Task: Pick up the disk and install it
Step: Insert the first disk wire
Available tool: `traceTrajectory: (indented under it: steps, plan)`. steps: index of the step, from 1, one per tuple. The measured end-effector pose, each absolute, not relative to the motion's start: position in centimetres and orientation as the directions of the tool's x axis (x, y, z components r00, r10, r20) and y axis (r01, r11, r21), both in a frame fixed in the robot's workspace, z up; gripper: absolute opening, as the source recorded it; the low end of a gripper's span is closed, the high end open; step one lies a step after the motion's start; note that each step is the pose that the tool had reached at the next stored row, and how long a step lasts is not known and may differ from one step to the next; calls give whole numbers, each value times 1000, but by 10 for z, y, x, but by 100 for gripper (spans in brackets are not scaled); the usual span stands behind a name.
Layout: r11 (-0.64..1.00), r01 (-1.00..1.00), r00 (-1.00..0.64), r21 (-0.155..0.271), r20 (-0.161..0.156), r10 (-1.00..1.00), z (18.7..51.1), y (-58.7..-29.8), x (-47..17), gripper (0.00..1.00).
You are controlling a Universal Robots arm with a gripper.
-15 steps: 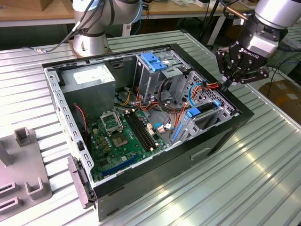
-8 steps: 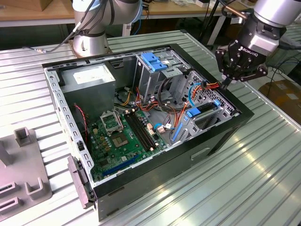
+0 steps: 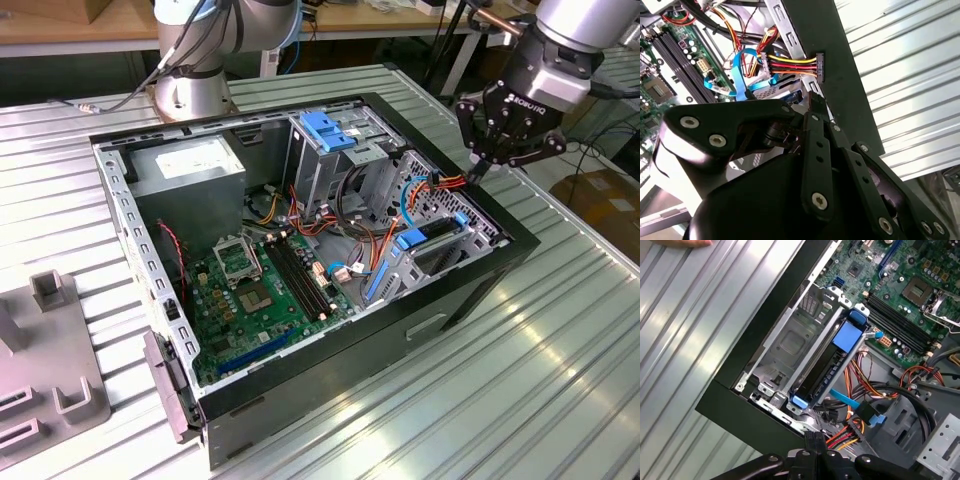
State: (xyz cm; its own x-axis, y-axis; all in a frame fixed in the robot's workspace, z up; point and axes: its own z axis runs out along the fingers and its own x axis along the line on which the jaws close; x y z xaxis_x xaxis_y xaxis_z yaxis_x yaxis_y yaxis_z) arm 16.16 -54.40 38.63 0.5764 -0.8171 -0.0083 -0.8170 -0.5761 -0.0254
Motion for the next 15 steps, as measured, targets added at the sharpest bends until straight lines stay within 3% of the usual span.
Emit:
traceTrajectory:
  steps: [10,13,15]
  plan:
    - [-638,-770,638,-25,-8,-770,383,-531,172,11]
    - [-658,-753,658,-27,-7,-753,379,-524,175,30]
    - [-685,-728,686,-28,-6,-728,377,-524,175,30]
